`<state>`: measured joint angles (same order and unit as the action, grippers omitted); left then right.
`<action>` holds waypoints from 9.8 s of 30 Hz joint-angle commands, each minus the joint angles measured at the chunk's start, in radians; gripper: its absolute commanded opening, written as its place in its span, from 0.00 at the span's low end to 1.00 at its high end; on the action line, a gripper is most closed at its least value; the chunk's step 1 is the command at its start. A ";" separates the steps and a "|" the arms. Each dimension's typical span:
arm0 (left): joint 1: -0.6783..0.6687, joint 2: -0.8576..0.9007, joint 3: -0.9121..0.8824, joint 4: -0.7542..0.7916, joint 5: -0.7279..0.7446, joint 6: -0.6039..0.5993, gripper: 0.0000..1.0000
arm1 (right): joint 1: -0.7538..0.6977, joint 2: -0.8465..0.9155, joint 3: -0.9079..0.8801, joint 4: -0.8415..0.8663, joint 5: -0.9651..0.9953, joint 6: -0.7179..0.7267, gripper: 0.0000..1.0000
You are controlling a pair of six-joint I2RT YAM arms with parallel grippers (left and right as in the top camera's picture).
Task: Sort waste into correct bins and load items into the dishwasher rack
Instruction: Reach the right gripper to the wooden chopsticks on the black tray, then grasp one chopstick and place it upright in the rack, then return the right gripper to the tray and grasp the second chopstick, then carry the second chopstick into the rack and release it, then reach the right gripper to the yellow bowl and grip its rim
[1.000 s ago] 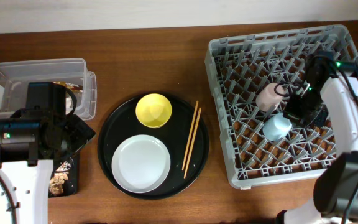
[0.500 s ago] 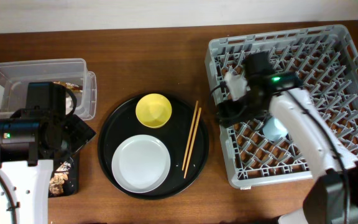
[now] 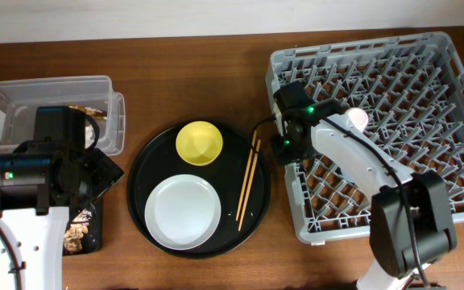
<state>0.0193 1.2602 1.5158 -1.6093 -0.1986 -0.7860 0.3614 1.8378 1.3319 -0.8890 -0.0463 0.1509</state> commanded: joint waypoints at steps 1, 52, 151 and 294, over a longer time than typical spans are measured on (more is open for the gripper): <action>0.003 -0.009 0.006 -0.001 -0.003 0.001 0.99 | 0.011 0.011 -0.005 0.050 -0.005 0.100 0.28; 0.003 -0.009 0.006 -0.001 -0.003 0.001 0.99 | 0.275 0.003 -0.091 0.101 0.105 0.760 0.16; 0.003 -0.009 0.006 -0.001 -0.003 0.001 0.99 | -0.268 0.115 0.518 -0.150 -0.029 -0.151 0.17; 0.003 -0.009 0.006 -0.001 -0.003 0.001 0.99 | -0.270 0.309 0.517 0.035 -0.111 0.145 0.27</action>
<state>0.0193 1.2602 1.5158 -1.6093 -0.1986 -0.7860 0.0784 2.1635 1.8549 -0.8528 -0.0933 0.3092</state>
